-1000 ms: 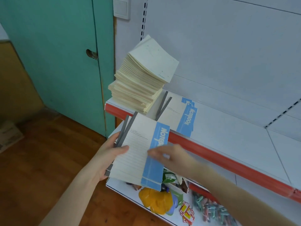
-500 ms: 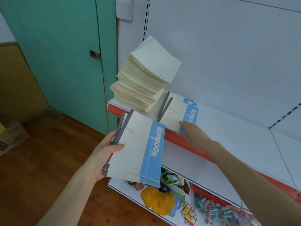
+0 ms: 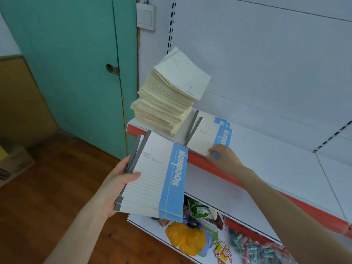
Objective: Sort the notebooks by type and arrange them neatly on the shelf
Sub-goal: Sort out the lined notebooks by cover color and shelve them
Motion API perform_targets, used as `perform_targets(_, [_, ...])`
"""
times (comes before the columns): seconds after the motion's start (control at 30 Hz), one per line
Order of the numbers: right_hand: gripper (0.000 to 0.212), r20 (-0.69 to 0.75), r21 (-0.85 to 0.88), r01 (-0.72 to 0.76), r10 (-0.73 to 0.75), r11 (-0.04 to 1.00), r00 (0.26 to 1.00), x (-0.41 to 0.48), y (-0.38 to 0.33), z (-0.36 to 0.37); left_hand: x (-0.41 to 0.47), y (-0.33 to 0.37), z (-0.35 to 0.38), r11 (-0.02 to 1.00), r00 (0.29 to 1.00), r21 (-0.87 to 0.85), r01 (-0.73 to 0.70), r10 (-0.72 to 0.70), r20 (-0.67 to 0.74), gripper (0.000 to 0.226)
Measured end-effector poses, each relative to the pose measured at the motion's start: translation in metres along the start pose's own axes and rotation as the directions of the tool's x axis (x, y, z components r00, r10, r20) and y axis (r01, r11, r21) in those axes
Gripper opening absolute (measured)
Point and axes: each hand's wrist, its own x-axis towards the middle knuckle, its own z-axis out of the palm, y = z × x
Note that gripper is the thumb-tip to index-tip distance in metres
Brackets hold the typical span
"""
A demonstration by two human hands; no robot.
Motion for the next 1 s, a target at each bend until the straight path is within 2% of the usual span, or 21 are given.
perform_targets(0.1, [0.051,-0.026,-0.035,-0.167,0.166,0.985,0.986,0.003,0.0,0.0,-0.001,-0.001,0.0,1.0,1.0,-0.008,-0.002,0.002,0.005,0.045])
perform_targets(0.2, [0.051,-0.015,-0.065,-0.225,0.225,0.972,0.974,0.005,-0.003,0.001,0.0,-0.001,0.004,1.0,1.0,-0.012,-0.001,0.001,0.01,0.046])
perform_targets(0.37, [0.054,-0.076,0.163,-0.327,0.342,0.931,0.937,0.006,-0.006,-0.005,0.003,-0.001,0.011,1.0,0.999,-0.009,0.0,0.0,0.032,0.045])
perform_targets(0.47, [0.049,-0.055,0.156,-0.397,0.409,0.905,0.911,0.008,-0.002,-0.005,0.004,-0.001,0.013,1.0,1.0,0.009,0.001,-0.002,0.03,0.046])
perform_targets(0.6, [0.055,-0.043,0.159,-0.466,0.478,0.87,0.877,0.015,-0.001,0.003,0.005,-0.001,0.012,1.0,1.0,0.011,-0.001,0.001,0.025,0.048])
perform_targets(0.67, [0.048,-0.046,0.242,-0.48,0.504,0.843,0.862,0.02,0.003,0.005,0.006,0.0,0.011,1.0,1.0,0.009,-0.004,0.003,0.024,0.048])
perform_targets(0.8, [0.014,-0.158,0.448,-0.418,0.531,0.79,0.833,0.029,0.015,-0.001,0.008,0.002,0.01,1.0,0.999,0.006,-0.018,0.018,0.03,0.048])
perform_targets(0.87, [0.012,-0.231,0.649,-0.31,0.568,0.695,0.79,0.027,0.016,-0.008,0.009,0.003,0.011,1.0,0.999,0.009,-0.028,0.027,0.039,0.048])
perform_targets(0.93, [0.019,-0.231,0.834,-0.179,0.625,0.522,0.746,0.019,0.012,-0.02,0.009,0.003,0.013,0.999,0.998,0.009,-0.039,0.038,0.05,0.048])
perform_targets(1.0, [0.024,-0.174,0.943,-0.071,0.659,0.327,0.732,0.003,0.005,-0.032,0.009,0.002,0.02,0.999,0.996,-0.01,-0.048,0.049,0.069,0.047])
